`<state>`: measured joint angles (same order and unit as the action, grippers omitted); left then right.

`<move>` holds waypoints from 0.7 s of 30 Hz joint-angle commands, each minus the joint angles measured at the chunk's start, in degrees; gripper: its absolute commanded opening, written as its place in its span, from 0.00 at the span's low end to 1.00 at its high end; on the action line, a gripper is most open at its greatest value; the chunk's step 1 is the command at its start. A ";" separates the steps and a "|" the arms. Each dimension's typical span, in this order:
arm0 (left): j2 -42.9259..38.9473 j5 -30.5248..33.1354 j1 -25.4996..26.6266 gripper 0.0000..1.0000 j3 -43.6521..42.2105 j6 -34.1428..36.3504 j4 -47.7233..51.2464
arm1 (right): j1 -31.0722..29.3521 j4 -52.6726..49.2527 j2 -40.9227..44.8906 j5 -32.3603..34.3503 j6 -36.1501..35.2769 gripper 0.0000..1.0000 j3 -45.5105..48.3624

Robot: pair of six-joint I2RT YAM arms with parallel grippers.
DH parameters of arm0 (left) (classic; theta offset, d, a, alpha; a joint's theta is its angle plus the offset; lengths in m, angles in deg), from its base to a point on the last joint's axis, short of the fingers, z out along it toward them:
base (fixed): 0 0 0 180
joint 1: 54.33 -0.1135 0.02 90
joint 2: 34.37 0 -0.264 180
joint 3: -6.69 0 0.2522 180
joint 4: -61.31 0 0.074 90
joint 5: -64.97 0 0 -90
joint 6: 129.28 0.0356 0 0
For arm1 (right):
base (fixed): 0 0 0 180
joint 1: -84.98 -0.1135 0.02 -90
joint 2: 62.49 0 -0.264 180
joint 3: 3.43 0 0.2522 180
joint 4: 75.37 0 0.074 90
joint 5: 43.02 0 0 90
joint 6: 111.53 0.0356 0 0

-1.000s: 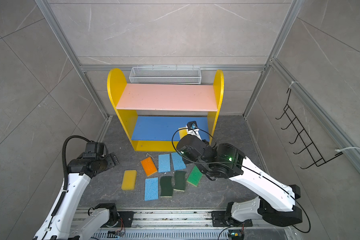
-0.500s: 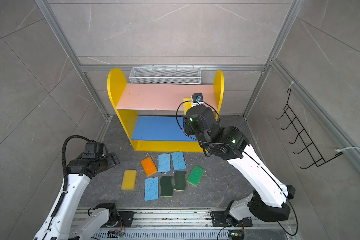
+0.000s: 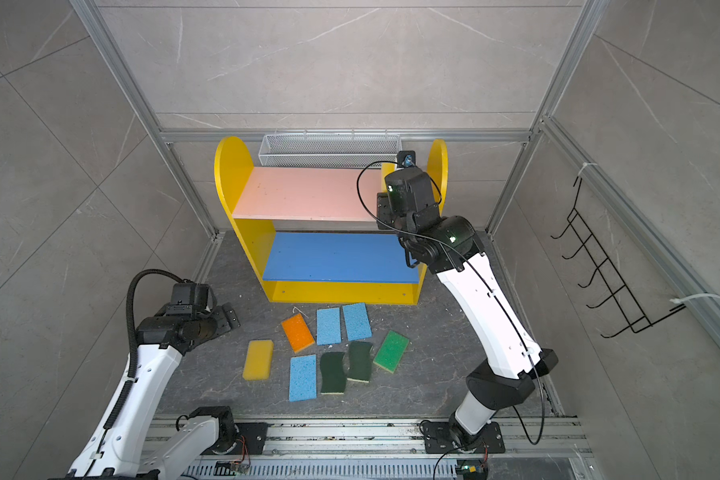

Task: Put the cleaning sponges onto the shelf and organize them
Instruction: 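Lift the yellow sponge with the right gripper up to the pink shelf, then lower the yellow sponge onto the pink shelf and open the right gripper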

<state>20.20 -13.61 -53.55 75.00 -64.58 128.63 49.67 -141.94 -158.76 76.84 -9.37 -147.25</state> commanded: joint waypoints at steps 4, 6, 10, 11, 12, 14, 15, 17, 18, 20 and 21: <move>0.33 -0.25 0.30 0.93 1.25 1.05 -0.76 | 2.60 -0.04 -4.30 -5.15 -0.39 0.60 -4.04; 0.48 -0.21 0.29 0.93 1.21 0.96 -0.76 | 3.33 -0.18 -5.42 -5.37 -0.56 0.60 -5.21; 0.59 -0.25 0.28 0.93 1.10 0.87 -0.74 | 4.30 -0.31 -7.40 -5.35 -1.24 0.60 -7.22; 0.61 -0.20 0.28 0.93 0.98 0.89 -0.74 | 4.58 -0.53 -7.89 -5.36 -1.42 0.60 -7.99; 0.62 -0.26 0.28 0.93 0.92 0.78 -0.75 | 4.84 -0.74 -8.46 -5.26 -1.46 0.60 -8.46; 0.60 -0.21 0.33 0.93 0.92 0.78 -0.70 | 5.07 -1.70 -9.40 -5.02 -1.52 0.60 -9.61; 0.68 -0.17 0.29 0.93 0.84 0.73 -0.66 | 5.17 -2.29 -9.83 -4.91 -1.52 0.60 -10.05; 0.86 -0.18 0.28 0.93 0.96 0.69 -0.66 | 5.32 -2.89 -10.24 -4.90 -1.76 0.61 -10.30; 0.90 -0.14 0.32 0.93 0.92 0.69 -0.65 | 5.34 -3.15 -10.53 -4.84 -1.96 0.61 -10.37; 1.13 -0.19 0.28 0.93 0.96 0.78 -0.70 | 5.38 -3.93 -10.90 -4.82 -2.13 0.61 -10.56; 1.07 -0.17 0.29 0.93 0.93 0.69 -0.66 | 5.44 -4.36 -11.17 -4.77 -2.13 0.62 -10.80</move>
<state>21.01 -13.61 -53.55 75.00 -64.58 128.61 54.85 -143.78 -168.53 71.99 -10.46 -156.19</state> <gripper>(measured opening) 0.927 0.615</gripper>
